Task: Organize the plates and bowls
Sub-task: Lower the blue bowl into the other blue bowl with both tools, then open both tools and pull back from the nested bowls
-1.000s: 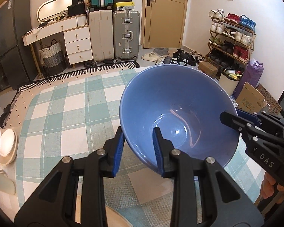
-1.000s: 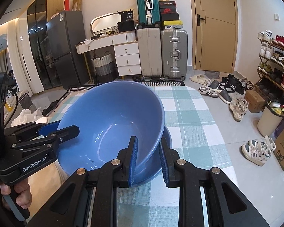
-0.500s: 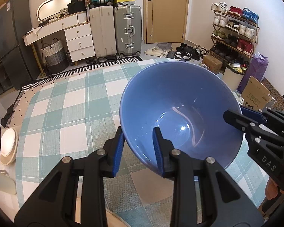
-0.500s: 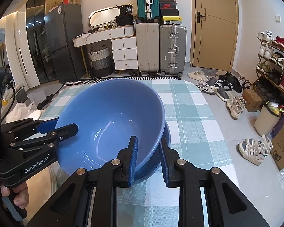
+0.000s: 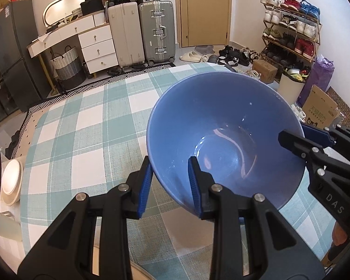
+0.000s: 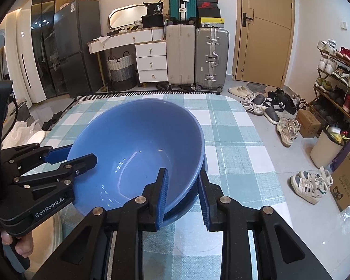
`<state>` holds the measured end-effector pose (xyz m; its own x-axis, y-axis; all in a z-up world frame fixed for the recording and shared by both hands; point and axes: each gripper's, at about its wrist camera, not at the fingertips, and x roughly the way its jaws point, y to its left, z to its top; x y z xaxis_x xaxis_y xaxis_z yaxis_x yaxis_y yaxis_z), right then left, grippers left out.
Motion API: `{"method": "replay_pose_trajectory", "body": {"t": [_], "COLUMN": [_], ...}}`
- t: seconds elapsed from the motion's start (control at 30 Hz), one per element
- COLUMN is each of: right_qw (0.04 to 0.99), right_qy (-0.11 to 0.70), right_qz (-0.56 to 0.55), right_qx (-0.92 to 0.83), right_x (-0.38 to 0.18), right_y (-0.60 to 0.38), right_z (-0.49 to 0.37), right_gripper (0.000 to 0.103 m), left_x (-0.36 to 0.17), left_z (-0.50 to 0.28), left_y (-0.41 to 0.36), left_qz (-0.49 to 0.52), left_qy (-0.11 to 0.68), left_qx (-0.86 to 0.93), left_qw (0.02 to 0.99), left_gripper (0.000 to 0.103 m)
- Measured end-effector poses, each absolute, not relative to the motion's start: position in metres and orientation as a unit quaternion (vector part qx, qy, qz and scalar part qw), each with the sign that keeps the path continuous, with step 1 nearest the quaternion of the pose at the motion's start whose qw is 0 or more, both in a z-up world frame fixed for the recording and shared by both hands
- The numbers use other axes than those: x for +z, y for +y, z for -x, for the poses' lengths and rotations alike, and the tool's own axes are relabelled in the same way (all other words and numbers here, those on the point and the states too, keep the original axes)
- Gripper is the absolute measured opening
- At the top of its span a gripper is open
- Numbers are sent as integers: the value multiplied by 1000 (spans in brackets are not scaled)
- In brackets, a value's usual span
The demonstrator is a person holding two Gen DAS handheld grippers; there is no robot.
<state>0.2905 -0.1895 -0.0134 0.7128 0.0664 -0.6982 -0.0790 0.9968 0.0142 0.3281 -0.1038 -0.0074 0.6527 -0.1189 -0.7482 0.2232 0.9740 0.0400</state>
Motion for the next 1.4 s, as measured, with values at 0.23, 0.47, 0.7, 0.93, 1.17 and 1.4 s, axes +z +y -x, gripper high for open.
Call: {"method": "replay_pose_trajectory", "body": {"t": [0.23,0.47,0.7,0.93,1.17,1.4], "right_qw": [924,924,922,927,930,928], "right_qy": [381,381,385,372,363,364], "right_qz": [28,31,18,6,-47,-70], "right_qx": [31,29,39,38,38,39], "right_x": [-21,-23,-25,-19,-11,-14], "right_y": [-185,-185,-187,-198,-223,-233], "right_z": [-292,-294,-295,-289,-287,-288], "right_gripper": [27,29,45,71,94,99], "left_x": [-17,-24,-23,-17,-5,-8], "left_z": [-334,-338,-342,-342,-342,-343], "left_y": [-106,-106,-95,-88,-72,-67], "left_qz": [-80,-89,-58,-37,1,9], "left_qy": [408,412,419,412,411,412], "left_qx": [-91,-93,-112,-128,-135,-126], "left_qw": [905,902,899,901,902,902], "left_gripper": [26,32,37,62,84,101]}}
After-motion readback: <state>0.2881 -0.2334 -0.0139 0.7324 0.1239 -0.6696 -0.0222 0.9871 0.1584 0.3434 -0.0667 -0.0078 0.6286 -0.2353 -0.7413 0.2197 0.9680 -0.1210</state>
